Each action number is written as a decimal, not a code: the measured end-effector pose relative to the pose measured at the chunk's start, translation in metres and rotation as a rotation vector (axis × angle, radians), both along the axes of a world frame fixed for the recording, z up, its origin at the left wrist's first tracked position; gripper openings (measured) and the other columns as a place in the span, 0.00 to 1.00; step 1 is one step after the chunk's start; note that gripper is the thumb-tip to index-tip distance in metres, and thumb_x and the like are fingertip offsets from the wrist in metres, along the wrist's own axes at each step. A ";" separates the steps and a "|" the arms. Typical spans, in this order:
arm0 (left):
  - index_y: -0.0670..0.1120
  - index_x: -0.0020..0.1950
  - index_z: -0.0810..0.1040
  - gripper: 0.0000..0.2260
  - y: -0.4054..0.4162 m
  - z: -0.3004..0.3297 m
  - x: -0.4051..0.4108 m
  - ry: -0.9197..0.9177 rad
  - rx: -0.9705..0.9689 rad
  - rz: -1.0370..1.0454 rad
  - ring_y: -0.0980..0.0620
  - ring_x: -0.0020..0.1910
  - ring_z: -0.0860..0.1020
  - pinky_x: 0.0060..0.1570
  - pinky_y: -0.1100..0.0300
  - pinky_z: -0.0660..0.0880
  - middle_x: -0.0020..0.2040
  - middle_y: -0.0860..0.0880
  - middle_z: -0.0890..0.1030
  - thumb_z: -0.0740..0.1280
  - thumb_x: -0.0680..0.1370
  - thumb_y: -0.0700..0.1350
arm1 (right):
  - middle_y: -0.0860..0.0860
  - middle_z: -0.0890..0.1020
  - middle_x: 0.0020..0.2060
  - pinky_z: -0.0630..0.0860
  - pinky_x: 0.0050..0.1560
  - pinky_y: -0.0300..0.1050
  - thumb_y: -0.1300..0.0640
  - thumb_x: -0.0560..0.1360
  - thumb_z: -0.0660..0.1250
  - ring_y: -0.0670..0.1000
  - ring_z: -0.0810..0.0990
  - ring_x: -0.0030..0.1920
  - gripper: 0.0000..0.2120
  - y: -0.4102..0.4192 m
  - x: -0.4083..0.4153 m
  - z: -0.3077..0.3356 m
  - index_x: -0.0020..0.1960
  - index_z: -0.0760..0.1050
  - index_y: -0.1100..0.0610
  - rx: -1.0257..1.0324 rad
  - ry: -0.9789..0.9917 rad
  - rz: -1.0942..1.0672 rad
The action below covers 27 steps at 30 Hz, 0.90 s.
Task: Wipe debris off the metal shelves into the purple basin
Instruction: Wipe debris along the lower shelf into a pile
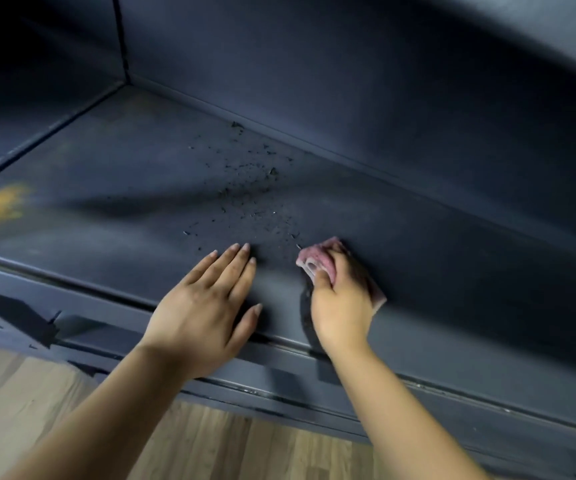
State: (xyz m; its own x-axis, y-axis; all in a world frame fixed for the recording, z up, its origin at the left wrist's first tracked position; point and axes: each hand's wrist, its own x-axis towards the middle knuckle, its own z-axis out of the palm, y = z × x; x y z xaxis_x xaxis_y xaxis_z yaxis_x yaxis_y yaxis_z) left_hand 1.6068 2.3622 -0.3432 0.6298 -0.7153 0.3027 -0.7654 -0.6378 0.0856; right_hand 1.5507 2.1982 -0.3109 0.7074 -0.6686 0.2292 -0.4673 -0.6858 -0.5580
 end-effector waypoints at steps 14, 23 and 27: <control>0.35 0.67 0.72 0.32 0.003 0.000 0.000 0.006 -0.003 -0.010 0.40 0.68 0.70 0.68 0.51 0.58 0.68 0.37 0.72 0.42 0.82 0.56 | 0.51 0.73 0.67 0.68 0.58 0.45 0.37 0.71 0.47 0.58 0.72 0.63 0.35 -0.071 -0.058 0.015 0.72 0.66 0.53 -0.143 0.238 0.107; 0.35 0.67 0.74 0.29 0.002 -0.003 0.001 -0.001 -0.041 -0.005 0.40 0.67 0.72 0.68 0.51 0.60 0.67 0.37 0.73 0.50 0.80 0.55 | 0.38 0.52 0.73 0.46 0.75 0.41 0.32 0.69 0.41 0.38 0.48 0.73 0.39 -0.077 -0.050 -0.001 0.76 0.53 0.49 -0.177 0.336 0.227; 0.34 0.66 0.74 0.28 0.000 -0.001 0.000 0.008 -0.070 -0.018 0.40 0.67 0.73 0.67 0.50 0.60 0.66 0.36 0.74 0.54 0.77 0.53 | 0.39 0.55 0.73 0.50 0.73 0.42 0.46 0.80 0.54 0.39 0.52 0.73 0.24 -0.069 -0.046 -0.001 0.75 0.57 0.49 -0.158 0.265 0.148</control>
State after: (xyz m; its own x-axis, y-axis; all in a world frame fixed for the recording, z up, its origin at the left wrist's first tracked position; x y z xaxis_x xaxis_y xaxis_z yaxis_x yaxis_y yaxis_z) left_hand 1.6069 2.3626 -0.3441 0.6193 -0.7039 0.3478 -0.7762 -0.6158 0.1358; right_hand 1.5047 2.1294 -0.3120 0.8427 -0.5254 0.1173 -0.4710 -0.8252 -0.3117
